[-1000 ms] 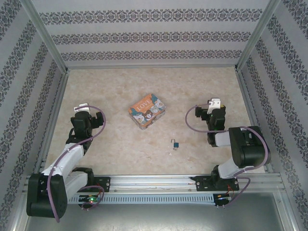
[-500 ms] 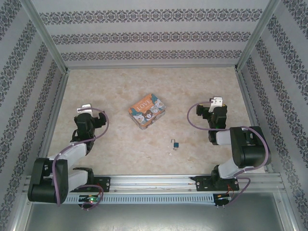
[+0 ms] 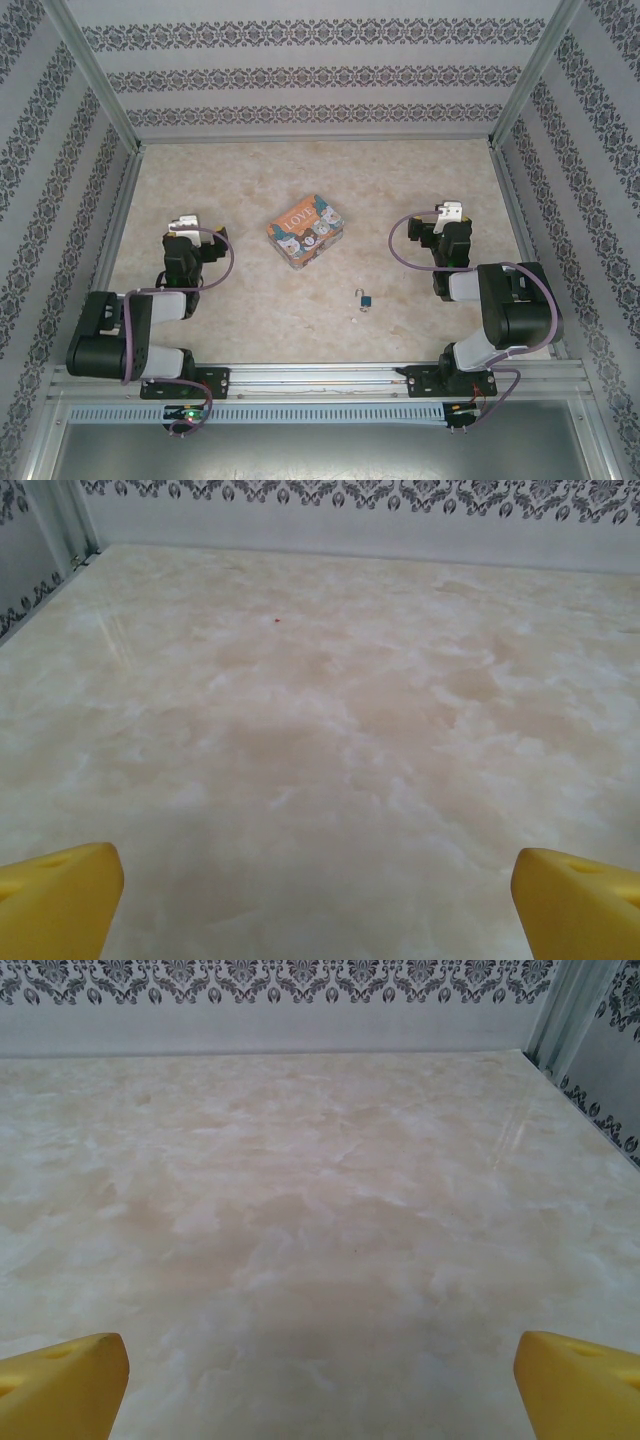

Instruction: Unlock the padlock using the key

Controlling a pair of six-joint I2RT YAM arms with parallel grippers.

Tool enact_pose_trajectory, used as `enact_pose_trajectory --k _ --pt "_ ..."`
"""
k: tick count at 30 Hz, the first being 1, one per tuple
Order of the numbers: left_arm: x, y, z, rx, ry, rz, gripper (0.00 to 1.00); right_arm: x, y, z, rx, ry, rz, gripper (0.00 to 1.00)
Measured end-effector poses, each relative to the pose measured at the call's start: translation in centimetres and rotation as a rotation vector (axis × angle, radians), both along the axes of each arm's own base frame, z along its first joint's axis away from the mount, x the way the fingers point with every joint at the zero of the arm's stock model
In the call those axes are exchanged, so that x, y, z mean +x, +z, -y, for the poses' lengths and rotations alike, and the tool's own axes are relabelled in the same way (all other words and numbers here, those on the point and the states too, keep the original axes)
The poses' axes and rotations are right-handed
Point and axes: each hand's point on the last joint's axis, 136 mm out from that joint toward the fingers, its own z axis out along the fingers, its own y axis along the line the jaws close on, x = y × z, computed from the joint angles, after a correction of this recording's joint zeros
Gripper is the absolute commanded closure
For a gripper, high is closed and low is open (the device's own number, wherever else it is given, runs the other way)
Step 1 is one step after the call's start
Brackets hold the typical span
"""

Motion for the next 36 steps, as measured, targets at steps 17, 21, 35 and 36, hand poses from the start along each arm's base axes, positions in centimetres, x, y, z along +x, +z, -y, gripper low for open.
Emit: enact_pose_trajectory --k 17,21,35,36 --pt "3.4 -0.4 0.0 0.022 -0.003 0.028 0.01 0.0 0.0 0.0 0.0 0.0 0.0 0.02" --pt "3.3 -0.9 0.0 0.022 -0.003 0.007 0.01 0.0 0.0 0.0 0.0 0.0 0.0 0.01" --pt "3.1 -1.3 -0.1 0.022 -0.003 -0.012 0.01 0.0 0.0 0.0 0.0 0.0 0.0 0.02" --pt "3.1 -1.3 0.0 0.022 -0.004 -0.012 0.01 0.0 0.0 0.0 0.0 0.0 0.0 0.02"
